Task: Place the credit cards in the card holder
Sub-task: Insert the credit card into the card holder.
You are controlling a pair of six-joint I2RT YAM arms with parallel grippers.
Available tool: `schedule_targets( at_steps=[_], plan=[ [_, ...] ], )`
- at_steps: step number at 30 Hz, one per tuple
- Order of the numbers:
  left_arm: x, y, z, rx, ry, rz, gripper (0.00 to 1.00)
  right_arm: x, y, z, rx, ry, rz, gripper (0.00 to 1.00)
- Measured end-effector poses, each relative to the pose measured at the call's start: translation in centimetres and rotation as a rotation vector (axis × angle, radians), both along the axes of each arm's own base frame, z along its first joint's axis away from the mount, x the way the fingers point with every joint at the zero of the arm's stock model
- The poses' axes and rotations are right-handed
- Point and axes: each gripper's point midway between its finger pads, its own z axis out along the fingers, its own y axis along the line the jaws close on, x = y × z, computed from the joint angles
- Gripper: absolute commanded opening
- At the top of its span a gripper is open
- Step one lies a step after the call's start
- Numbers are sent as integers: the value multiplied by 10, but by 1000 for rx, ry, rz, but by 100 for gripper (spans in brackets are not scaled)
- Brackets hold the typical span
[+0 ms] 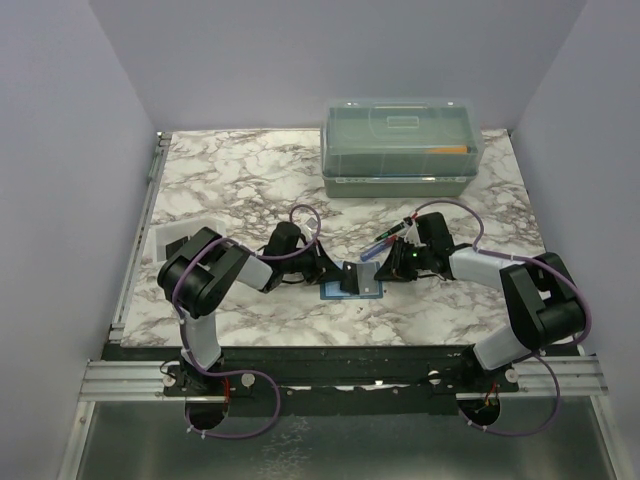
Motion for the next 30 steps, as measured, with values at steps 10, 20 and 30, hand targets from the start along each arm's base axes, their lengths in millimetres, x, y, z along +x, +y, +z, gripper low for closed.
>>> schedule_targets(
  at_steps=[10, 20, 30],
  plan=[
    [2, 3, 2, 22, -70, 21, 0, 0, 0, -1, 12, -8, 2, 19],
    [1, 0, 5, 23, -99, 29, 0, -1, 2, 0, 25, -7, 2, 16],
    [-2, -12, 5, 32, -125, 76, 0, -6, 4, -1, 84, -1, -37, 9]
  ],
)
